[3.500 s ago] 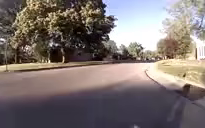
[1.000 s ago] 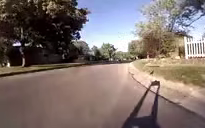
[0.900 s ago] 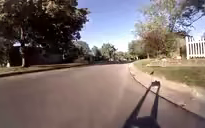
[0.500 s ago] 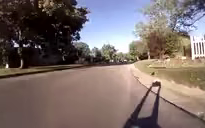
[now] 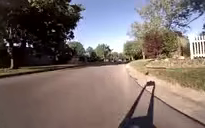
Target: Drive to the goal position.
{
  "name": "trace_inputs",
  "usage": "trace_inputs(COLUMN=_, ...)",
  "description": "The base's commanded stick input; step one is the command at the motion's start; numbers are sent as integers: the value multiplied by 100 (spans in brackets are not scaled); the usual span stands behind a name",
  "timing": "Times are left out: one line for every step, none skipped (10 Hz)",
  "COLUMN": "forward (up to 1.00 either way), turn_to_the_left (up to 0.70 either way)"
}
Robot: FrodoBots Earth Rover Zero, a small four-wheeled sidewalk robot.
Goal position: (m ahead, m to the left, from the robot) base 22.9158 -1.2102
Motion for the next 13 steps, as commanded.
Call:
trace_inputs(forward=100, turn_to_the_left=0)
trace_inputs(forward=100, turn_to_the_left=0)
trace_inputs(forward=100, turn_to_the_left=0)
trace_inputs(forward=100, turn_to_the_left=0)
trace_inputs(forward=100, turn_to_the_left=0)
trace_inputs(forward=100, turn_to_the_left=0)
trace_inputs(forward=100, turn_to_the_left=0)
trace_inputs(forward=100, turn_to_the_left=0)
trace_inputs(forward=100, turn_to_the_left=0)
trace_inputs(forward=100, turn_to_the_left=0)
trace_inputs(forward=100, turn_to_the_left=0)
trace_inputs(forward=100, turn_to_the_left=0)
trace_inputs(forward=100, turn_to_the_left=0)
